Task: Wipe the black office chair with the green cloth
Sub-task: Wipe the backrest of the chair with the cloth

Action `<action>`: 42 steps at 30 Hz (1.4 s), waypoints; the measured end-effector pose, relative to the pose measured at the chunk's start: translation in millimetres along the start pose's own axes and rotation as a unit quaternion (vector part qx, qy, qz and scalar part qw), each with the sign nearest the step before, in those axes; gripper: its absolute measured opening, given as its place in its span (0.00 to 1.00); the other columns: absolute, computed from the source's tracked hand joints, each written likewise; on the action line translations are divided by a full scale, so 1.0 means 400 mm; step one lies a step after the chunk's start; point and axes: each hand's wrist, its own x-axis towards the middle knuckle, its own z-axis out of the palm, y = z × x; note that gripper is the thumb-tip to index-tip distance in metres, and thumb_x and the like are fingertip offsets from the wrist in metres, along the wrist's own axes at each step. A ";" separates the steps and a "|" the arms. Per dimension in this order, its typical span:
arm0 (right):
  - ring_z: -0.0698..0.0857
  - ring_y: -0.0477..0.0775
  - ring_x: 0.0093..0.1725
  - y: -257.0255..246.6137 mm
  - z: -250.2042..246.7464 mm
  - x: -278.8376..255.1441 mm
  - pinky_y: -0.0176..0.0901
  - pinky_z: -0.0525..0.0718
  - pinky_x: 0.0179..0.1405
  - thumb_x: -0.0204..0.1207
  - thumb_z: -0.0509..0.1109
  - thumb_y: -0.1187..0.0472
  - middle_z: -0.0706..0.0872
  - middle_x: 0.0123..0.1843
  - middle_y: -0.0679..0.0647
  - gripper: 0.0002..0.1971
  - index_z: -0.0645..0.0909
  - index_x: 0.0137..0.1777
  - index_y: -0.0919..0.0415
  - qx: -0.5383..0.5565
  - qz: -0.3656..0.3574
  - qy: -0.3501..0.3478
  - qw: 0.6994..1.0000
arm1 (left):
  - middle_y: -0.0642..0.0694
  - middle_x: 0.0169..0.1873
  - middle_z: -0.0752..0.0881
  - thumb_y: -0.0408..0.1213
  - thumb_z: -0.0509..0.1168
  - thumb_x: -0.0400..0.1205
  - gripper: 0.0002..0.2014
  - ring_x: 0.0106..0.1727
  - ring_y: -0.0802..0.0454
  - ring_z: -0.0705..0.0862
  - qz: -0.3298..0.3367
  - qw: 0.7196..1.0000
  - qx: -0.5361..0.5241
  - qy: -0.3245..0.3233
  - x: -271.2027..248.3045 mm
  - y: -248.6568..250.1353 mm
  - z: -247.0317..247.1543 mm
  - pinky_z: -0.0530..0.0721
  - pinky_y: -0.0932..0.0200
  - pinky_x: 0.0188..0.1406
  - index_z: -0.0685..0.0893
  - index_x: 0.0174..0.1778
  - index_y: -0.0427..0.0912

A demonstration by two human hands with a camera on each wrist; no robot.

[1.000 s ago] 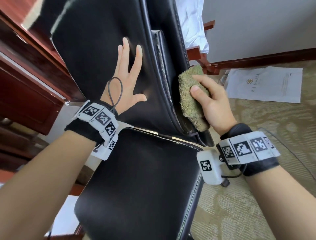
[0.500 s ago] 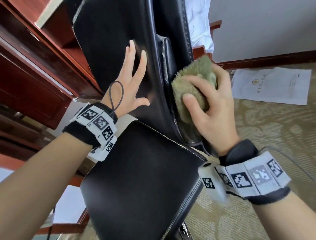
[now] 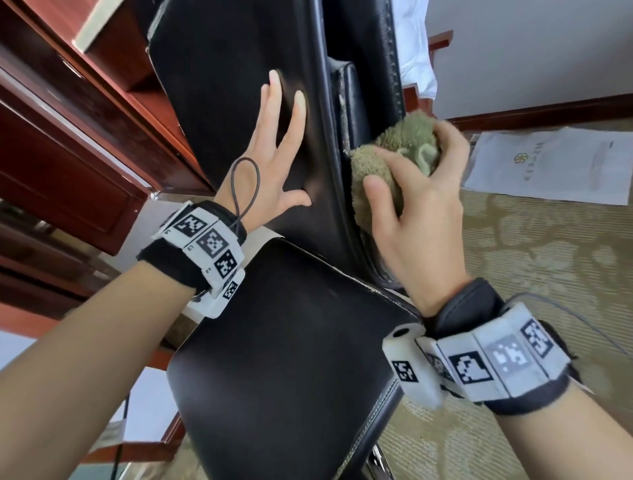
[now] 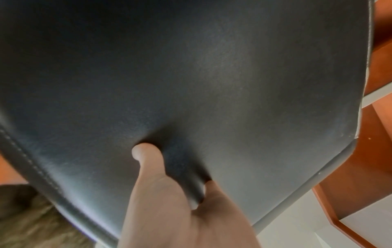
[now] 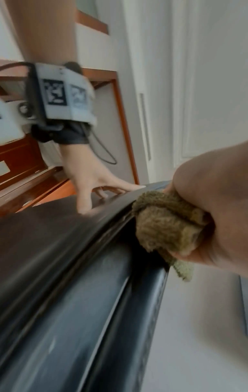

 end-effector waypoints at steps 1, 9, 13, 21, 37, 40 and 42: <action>0.65 0.52 0.71 -0.013 -0.002 0.021 0.26 0.59 0.72 0.78 0.65 0.61 0.65 0.72 0.70 0.14 0.84 0.61 0.63 0.011 -0.016 0.018 1.000 | 0.19 0.77 0.43 0.44 0.82 0.62 0.61 0.80 0.28 0.46 0.000 1.000 -0.001 0.001 0.001 -0.002 0.001 0.65 0.54 0.69 0.42 0.78 0.45; 0.73 0.66 0.69 -0.052 0.013 0.101 0.49 0.75 0.66 0.78 0.65 0.57 0.65 0.74 0.69 0.17 0.82 0.65 0.58 -0.039 -0.045 -0.014 0.998 | 0.20 0.78 0.44 0.46 0.83 0.60 0.62 0.80 0.29 0.48 -0.002 1.000 0.023 0.006 0.009 -0.005 0.002 0.78 0.46 0.64 0.44 0.79 0.48; 0.75 0.62 0.66 -0.014 0.004 0.049 0.46 0.75 0.64 0.79 0.64 0.62 0.66 0.71 0.66 0.14 0.82 0.63 0.59 -0.023 0.011 -0.048 0.999 | 0.21 0.78 0.43 0.45 0.83 0.61 0.63 0.81 0.28 0.47 -0.005 1.000 0.017 0.000 0.014 -0.011 0.006 0.80 0.46 0.61 0.42 0.79 0.47; 0.75 0.65 0.66 -0.070 0.031 0.134 0.55 0.81 0.58 0.78 0.63 0.55 0.66 0.74 0.67 0.16 0.82 0.64 0.55 -0.018 -0.035 0.018 0.999 | 0.21 0.78 0.43 0.44 0.83 0.60 0.62 0.81 0.30 0.46 -0.009 1.000 0.022 0.002 0.015 -0.013 0.005 0.76 0.41 0.65 0.43 0.78 0.49; 0.71 0.67 0.60 0.108 0.003 -0.033 0.38 0.63 0.65 0.77 0.68 0.60 0.66 0.58 0.59 0.17 0.81 0.66 0.60 -0.066 0.066 -0.122 0.988 | 0.24 0.79 0.44 0.49 0.81 0.62 0.62 0.81 0.31 0.49 -0.040 0.997 0.067 -0.015 0.019 -0.011 0.006 0.85 0.49 0.52 0.41 0.80 0.44; 0.72 0.66 0.58 0.049 -0.008 0.012 0.49 0.71 0.66 0.76 0.66 0.59 0.69 0.57 0.63 0.17 0.83 0.63 0.60 -0.024 0.007 -0.052 0.998 | 0.24 0.79 0.43 0.48 0.81 0.63 0.62 0.82 0.31 0.49 -0.045 0.997 0.069 -0.015 0.018 -0.013 0.009 0.84 0.48 0.53 0.42 0.81 0.39; 0.72 0.65 0.62 0.018 0.006 0.051 0.54 0.71 0.67 0.74 0.66 0.57 0.71 0.64 0.66 0.17 0.83 0.62 0.56 -0.024 -0.028 -0.013 0.999 | 0.24 0.79 0.44 0.49 0.80 0.62 0.63 0.81 0.30 0.49 -0.039 0.997 0.068 -0.013 0.016 -0.014 0.010 0.84 0.47 0.55 0.41 0.81 0.42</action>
